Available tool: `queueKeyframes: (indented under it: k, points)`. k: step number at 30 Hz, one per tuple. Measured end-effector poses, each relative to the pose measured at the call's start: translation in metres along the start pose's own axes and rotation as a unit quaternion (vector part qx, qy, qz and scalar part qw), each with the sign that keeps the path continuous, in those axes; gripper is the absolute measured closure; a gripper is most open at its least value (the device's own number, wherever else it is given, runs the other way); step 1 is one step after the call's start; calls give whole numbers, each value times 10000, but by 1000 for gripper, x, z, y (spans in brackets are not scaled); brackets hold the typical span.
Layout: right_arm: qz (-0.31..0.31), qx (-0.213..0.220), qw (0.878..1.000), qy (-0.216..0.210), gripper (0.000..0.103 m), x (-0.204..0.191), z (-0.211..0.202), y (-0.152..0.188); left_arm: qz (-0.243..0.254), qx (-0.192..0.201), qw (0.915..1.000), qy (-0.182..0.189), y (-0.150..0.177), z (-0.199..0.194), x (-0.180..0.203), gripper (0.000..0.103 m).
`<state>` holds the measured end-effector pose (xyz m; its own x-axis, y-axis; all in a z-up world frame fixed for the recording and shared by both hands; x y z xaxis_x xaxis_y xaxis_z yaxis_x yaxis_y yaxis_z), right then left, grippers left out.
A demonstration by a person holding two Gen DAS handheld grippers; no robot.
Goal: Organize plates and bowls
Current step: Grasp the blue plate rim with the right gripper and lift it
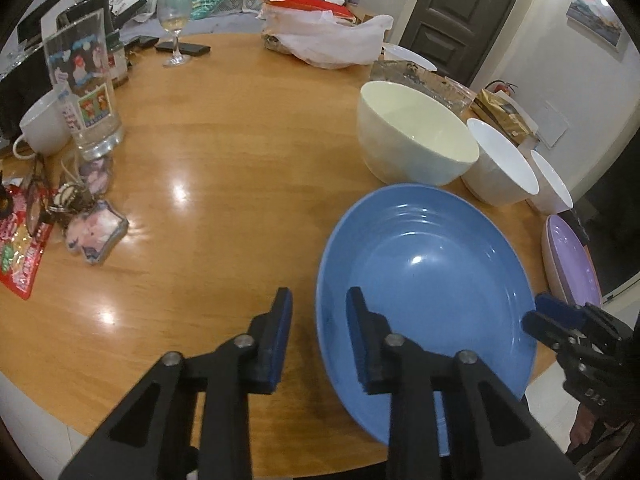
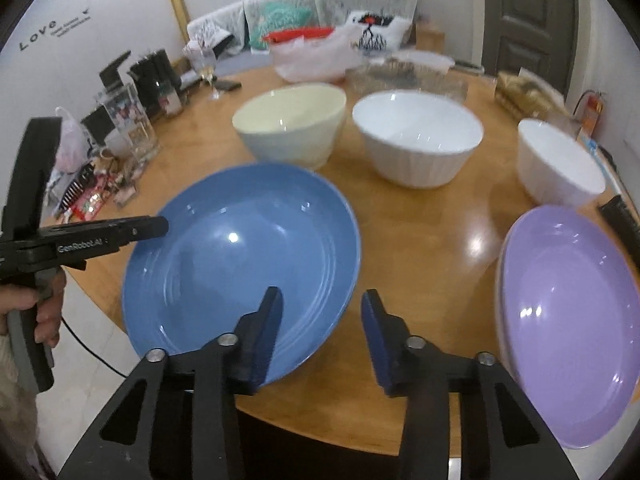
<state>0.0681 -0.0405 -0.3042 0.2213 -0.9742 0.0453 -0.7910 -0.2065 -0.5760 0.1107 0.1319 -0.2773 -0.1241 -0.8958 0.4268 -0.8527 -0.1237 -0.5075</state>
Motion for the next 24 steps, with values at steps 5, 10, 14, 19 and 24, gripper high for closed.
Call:
queueKeyframes:
  k: [5,10,14,19,24]
  points:
    - [10,-91,9999,59,80,1,4,0,2,-59,10000,19,2,5,-2,89]
    - [70,-251,9996,71,89,4,11,2,0,-92,9999,66,3,8,-1,92]
    - [22,-245,9997,71,90,1,11,2,22,-120,9999,58,4,10,2,92]
    - [-76,-139,9998,139,90,1,5,0,53,-139,9999,-9,5,9,4,92]
    - [-32,-46,9999,139,90,3,-4,-5,138,-46,9999,-65,0,1,13,92]
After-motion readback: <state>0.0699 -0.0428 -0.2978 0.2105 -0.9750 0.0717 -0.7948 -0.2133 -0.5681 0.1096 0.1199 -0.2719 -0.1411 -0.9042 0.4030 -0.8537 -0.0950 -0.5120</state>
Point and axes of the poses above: each gripper's, at about its wrist camera, not at the fingertips, and z roughly the way its jaws point, x to its right, y to its underside, the point moved 7 cm from there along z, roughly the way its jaws point, and after that the axes turned 15 degrees about y, right-handed, at the moved point
